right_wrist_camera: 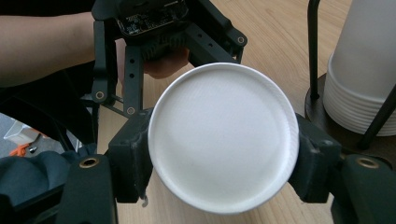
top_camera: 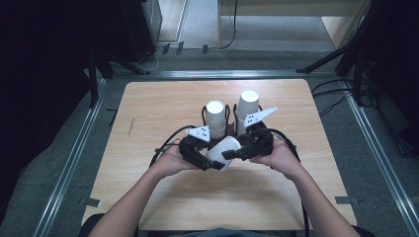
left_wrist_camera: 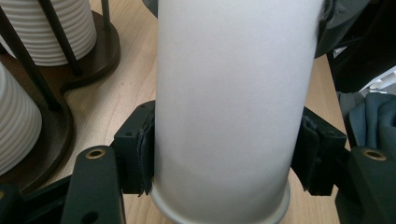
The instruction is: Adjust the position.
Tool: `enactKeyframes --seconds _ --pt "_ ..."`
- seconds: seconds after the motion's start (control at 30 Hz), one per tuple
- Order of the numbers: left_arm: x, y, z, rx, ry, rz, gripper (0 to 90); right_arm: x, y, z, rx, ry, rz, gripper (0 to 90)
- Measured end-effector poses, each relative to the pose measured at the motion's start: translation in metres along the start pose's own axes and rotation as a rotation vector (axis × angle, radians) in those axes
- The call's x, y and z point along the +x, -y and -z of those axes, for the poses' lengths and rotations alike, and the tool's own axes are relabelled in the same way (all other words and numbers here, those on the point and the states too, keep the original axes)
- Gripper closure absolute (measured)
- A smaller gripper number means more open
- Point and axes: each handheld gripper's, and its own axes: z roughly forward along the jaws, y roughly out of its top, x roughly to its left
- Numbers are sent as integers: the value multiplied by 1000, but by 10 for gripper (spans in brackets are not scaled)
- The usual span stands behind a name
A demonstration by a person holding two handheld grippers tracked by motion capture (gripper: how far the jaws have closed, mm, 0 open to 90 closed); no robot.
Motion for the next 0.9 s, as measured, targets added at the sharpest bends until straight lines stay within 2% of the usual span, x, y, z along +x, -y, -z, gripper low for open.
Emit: enactKeyframes --seconds 0.23,0.33,0.4,0.57,0.7,0.9 --pt "4 1 4 26 -4 14 334 0 1 1 -2 4 17 249" --pt "6 2 9 13 -3 35 333 1 3 3 16 25 55 243" --pt "7 2 13 10 -11 45 333 1 6 4 26 30 59 243" --pt "8 -2 22 39 -26 42 330 0 11 2 59 50 83 243" --pt "12 -7 23 91 -20 76 321 0 13 2 63 59 84 243" --pt "16 -16 25 117 -12 65 322 -3 15 2 70 77 85 244"
